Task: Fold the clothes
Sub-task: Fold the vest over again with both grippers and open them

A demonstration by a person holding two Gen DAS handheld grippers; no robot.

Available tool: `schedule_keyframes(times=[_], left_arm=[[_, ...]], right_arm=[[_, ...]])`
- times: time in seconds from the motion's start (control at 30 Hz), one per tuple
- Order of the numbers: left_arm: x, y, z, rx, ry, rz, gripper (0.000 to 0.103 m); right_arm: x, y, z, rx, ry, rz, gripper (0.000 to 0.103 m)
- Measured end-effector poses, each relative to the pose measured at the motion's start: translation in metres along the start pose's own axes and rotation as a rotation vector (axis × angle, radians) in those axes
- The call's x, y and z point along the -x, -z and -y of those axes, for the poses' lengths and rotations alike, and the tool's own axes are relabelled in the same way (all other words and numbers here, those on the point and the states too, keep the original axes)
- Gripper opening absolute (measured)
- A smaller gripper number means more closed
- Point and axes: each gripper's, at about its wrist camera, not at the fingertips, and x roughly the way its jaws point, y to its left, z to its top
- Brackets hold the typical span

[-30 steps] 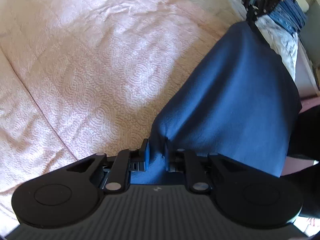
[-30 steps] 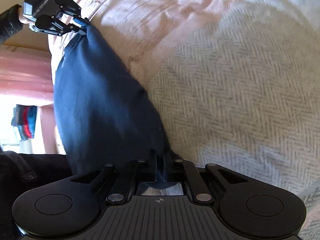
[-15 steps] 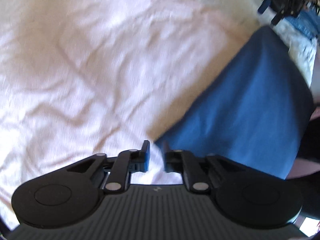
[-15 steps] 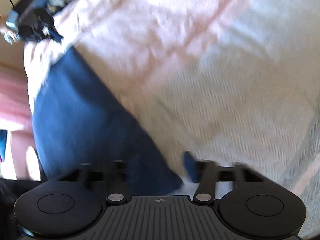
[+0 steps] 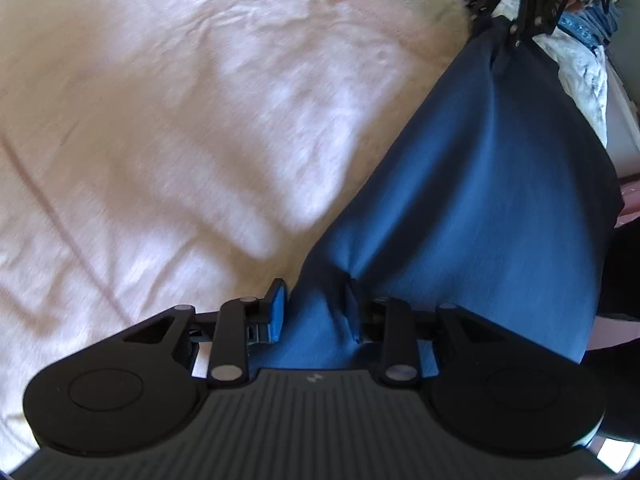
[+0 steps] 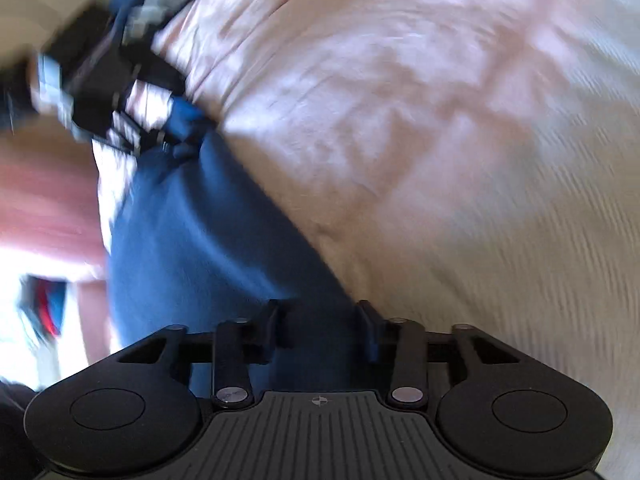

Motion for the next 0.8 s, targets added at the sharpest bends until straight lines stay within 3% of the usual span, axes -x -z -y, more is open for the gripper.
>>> schedule_keyframes(times=[0.13, 0.37, 0.47, 0.63, 0.73, 0.8], left_arm=[[0.000, 0.005, -0.003, 0.019, -0.005, -0.006, 0.028], [0.007, 0.007, -0.002, -0.029, -0.005, 0.008, 0.028], [0.013, 0.012, -0.007, -0.043, 0.010, 0.029, 0.029], [0.022, 0.035, -0.009, -0.197, -0.008, 0.005, 0.025], [0.033, 0.052, -0.023, -0.265, -0.002, -0.007, 0.022], [0.047, 0.062, -0.027, -0.332, -0.021, -0.001, 0.020]], right_arm=[[0.016, 0.027, 0.013, -0.046, -0.004, 0.030, 0.035], [0.038, 0.042, 0.013, -0.101, 0.016, 0.071, 0.037], [0.054, 0.045, 0.003, -0.131, 0.140, 0.068, 0.042], [0.073, 0.055, -0.039, -0.203, 0.394, 0.123, 0.043], [0.074, 0.069, -0.090, -0.275, 0.493, 0.219, 0.044], [0.066, 0.081, -0.131, -0.344, 0.514, 0.314, 0.046]])
